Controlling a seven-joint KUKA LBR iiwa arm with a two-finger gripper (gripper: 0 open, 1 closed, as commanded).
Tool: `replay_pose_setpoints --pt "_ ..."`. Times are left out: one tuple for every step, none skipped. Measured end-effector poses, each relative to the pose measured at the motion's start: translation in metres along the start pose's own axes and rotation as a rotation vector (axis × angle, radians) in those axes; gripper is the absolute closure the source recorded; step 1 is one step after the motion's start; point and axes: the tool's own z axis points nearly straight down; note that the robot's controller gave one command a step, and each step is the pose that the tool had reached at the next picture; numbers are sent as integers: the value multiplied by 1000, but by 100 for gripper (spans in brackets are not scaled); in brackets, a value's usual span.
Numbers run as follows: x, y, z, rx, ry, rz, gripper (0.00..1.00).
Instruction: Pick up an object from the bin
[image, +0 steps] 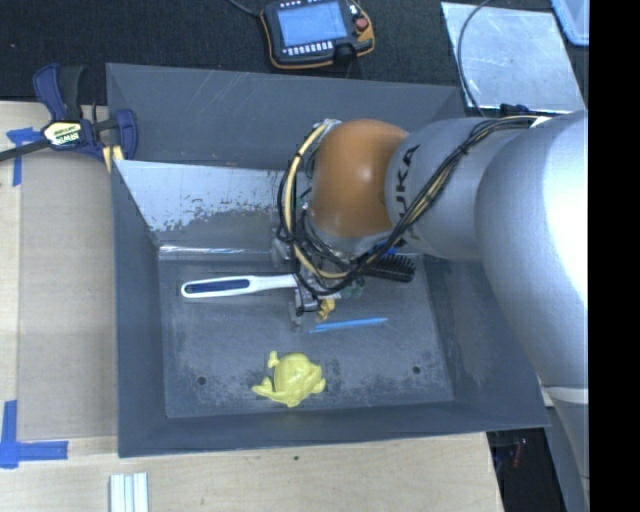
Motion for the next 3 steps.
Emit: replay_pose_setpoints --pt "-2 -1 -14 0 -8 15 0" --pt "11 -11 -20 1 -7 -236 0" --pt "-4 -2 -17 0 -21 1 100"
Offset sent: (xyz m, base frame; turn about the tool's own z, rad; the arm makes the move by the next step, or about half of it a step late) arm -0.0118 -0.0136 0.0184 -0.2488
